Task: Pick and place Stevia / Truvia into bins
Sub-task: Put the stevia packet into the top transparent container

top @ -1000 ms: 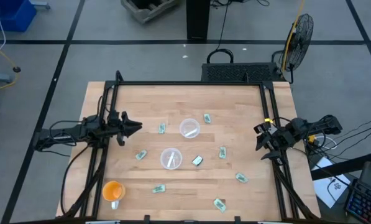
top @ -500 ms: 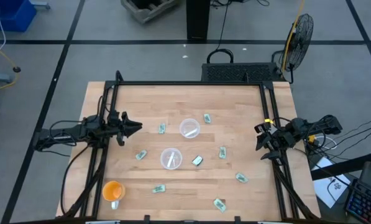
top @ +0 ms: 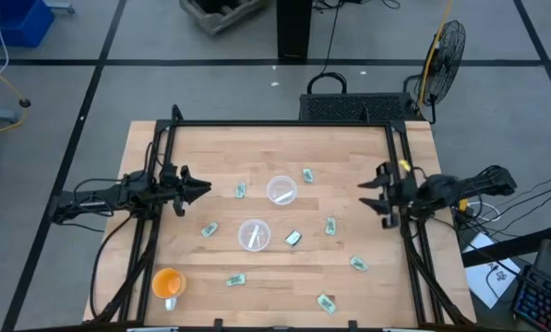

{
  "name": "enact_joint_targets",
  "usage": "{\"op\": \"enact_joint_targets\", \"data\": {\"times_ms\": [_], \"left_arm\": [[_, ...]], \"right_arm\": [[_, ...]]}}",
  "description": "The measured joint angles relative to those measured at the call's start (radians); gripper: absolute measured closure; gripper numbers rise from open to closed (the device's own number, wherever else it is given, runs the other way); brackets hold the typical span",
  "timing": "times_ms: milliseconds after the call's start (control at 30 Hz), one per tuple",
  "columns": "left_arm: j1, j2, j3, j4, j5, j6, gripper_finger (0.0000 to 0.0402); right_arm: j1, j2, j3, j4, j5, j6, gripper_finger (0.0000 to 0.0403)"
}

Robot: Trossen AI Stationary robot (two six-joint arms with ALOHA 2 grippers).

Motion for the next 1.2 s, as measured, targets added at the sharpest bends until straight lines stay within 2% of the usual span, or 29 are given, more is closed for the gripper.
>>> {"op": "enact_joint_targets", "data": {"times_ms": [167, 300, 400, 500, 700, 1000, 1133, 1200], "left_arm": [[0.000, 0.000, 0.000, 0.000, 0.000, 0.000, 0.0309], [0.000, 0.000, 0.000, 0.000, 0.000, 0.000, 0.0309], [0.000, 0.000, 0.000, 0.000, 0.000, 0.000, 0.0309], [0.000, 0.000, 0.000, 0.000, 0.000, 0.000, 0.0309], [0.000, 0.000, 0.000, 0.001, 0.000, 0.000, 0.0309], [0.000, 0.000, 0.000, 0.013, -0.021, 0.001, 0.0309], [0.000, 0.000, 0.002, 0.064, -0.071, -0.060, 0.0309], [0.000, 0.002, 0.022, 0.063, -0.022, 0.000, 0.0309]], "right_arm": [[-0.003, 0.246, 0.182, 0.002, 0.015, -0.130, 0.0232], [-0.029, 0.462, 0.311, -0.074, 0.080, -0.107, 0.0232], [-0.050, 0.605, 0.349, -0.151, 0.103, -0.065, 0.0232], [-0.068, 0.702, 0.350, -0.145, 0.109, -0.068, 0.0232], [-0.113, 0.813, 0.342, -0.140, 0.107, 0.000, 0.0232], [-0.196, 0.872, 0.342, -0.074, 0.106, 0.141, 0.0232], [-0.208, 0.873, 0.342, -0.071, 0.105, 0.118, 0.0232], [-0.214, 0.873, 0.342, -0.057, 0.105, 0.085, 0.0232]]}}
